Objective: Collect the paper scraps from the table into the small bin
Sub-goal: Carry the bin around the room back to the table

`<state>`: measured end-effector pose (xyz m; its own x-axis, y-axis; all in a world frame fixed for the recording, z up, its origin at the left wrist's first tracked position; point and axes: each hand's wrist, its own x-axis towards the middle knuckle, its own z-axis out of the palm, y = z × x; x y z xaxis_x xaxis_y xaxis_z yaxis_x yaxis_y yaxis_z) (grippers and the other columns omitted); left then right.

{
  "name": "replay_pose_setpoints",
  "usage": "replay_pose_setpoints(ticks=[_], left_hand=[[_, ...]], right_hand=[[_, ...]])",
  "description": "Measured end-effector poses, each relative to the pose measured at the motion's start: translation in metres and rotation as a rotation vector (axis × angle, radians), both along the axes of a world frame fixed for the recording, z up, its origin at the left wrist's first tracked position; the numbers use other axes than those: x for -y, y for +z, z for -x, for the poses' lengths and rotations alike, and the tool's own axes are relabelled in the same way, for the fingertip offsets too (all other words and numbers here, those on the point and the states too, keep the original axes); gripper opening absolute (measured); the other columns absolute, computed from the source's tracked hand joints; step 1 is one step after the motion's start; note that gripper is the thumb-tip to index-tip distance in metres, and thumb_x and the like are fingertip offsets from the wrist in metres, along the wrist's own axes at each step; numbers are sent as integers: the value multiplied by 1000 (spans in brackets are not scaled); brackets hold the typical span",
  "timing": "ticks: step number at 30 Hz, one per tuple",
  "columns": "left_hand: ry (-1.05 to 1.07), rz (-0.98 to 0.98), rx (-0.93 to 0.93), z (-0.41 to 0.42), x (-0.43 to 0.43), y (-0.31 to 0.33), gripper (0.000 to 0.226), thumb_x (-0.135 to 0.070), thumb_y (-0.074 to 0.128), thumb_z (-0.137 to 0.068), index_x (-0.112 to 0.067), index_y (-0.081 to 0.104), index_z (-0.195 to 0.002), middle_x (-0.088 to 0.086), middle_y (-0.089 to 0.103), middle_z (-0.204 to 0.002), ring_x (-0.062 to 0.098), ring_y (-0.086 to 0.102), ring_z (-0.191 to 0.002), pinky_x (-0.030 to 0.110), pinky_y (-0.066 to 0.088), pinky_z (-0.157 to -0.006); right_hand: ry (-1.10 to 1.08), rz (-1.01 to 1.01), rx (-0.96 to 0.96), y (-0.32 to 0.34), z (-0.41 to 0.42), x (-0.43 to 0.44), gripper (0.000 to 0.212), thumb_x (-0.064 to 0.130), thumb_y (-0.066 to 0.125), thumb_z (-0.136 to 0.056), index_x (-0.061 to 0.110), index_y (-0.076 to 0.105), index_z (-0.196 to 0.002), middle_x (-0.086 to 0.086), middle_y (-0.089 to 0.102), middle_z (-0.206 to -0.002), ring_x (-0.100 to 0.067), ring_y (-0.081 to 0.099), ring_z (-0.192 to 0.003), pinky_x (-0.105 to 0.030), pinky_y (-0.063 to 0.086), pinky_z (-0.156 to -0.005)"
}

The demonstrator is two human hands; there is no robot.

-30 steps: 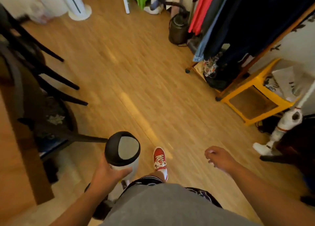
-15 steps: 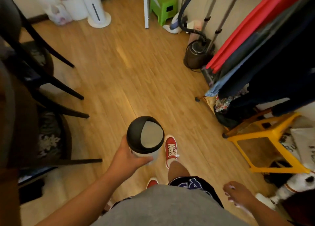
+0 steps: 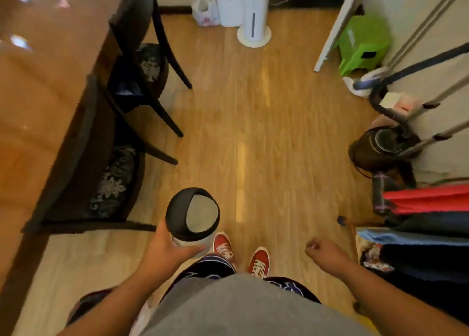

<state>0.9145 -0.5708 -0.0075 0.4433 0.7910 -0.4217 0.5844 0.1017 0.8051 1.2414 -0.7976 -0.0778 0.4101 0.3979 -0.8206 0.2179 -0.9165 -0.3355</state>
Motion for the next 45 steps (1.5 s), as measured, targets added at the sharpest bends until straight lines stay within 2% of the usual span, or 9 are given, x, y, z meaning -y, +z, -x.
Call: replay_pose_setpoints(ticks=[7, 13, 16, 21, 27, 33, 38, 42, 45], left_hand=[[309, 21, -96, 33, -42, -24, 91, -26, 98, -62, -69, 42, -119, -44, 61, -111, -19, 60, -100, 1, 48, -64], [407, 67, -119, 11, -120, -36, 95, -31, 99, -54, -49, 40, -127, -40, 60, -102, -20, 60, -91, 3, 45, -68], [361, 96, -92, -14, -164, -28, 115, -47, 96, -43, -42, 37, -142, -33, 58, -115, -5, 60, -101, 15, 48, -81], [282, 64, 35, -65, -234, -12, 101, -49, 97, -45, -87, 31, -111, -63, 46, -108, -39, 46, -99, -7, 41, -58], [312, -2, 134, -118, -307, 6, 99, -47, 97, -53, -81, 32, -119, -56, 48, -118, -30, 47, -113, -4, 47, -71], [494, -96, 126, -152, -382, 47, 100, -54, 91, -45, -87, 27, -115, -56, 47, -117, -28, 47, -113, 5, 49, -76], [709, -222, 133, -140, -415, 84, 118, -80, 88, -34, -57, 34, -137, -53, 49, -119, -29, 48, -111, 7, 46, -80], [927, -266, 136, -111, -418, 94, 114, -50, 93, -41, -36, 38, -139, -52, 57, -108, -29, 56, -99, -4, 46, -65], [1111, -263, 128, -82, -415, 98, 111, -47, 94, -41, -39, 40, -138, -39, 63, -112, -17, 62, -103, 4, 53, -69]], right_hand=[[234, -151, -8, 9, -27, -207, 8, 22, 63, -90, 15, 66, -94, -6, 67, -90, -26, 67, -84, -37, 53, -79], [309, -118, -6, 16, -51, -307, 18, 26, 62, -93, 14, 65, -106, -7, 66, -101, -26, 66, -94, -37, 51, -83], [294, -75, 36, 23, -72, -327, 21, 25, 62, -94, 11, 66, -110, -9, 67, -105, -26, 66, -96, -37, 50, -85], [239, 8, 75, 34, -110, -341, 20, 21, 61, -94, 8, 66, -108, -13, 67, -106, -28, 67, -94, -39, 51, -86], [306, 68, 80, 40, -154, -399, 24, 25, 60, -94, 10, 66, -112, -9, 68, -106, -23, 66, -95, -36, 51, -87], [518, -187, 19, 66, -164, -536, 15, 28, 62, -94, 26, 66, -107, 7, 68, -103, -9, 64, -98, -29, 52, -89], [796, -376, -118, 101, -127, -662, 15, 35, 61, -92, 43, 64, -105, 20, 67, -97, 4, 63, -90, -15, 51, -74], [1036, -479, -247, 134, -66, -738, 13, 44, 58, -90, 56, 56, -95, 23, 65, -93, 14, 59, -90, -13, 48, -68], [1194, -547, -293, 145, -12, -780, 14, 47, 55, -90, 52, 57, -103, 23, 63, -93, 12, 58, -91, -13, 48, -66]])
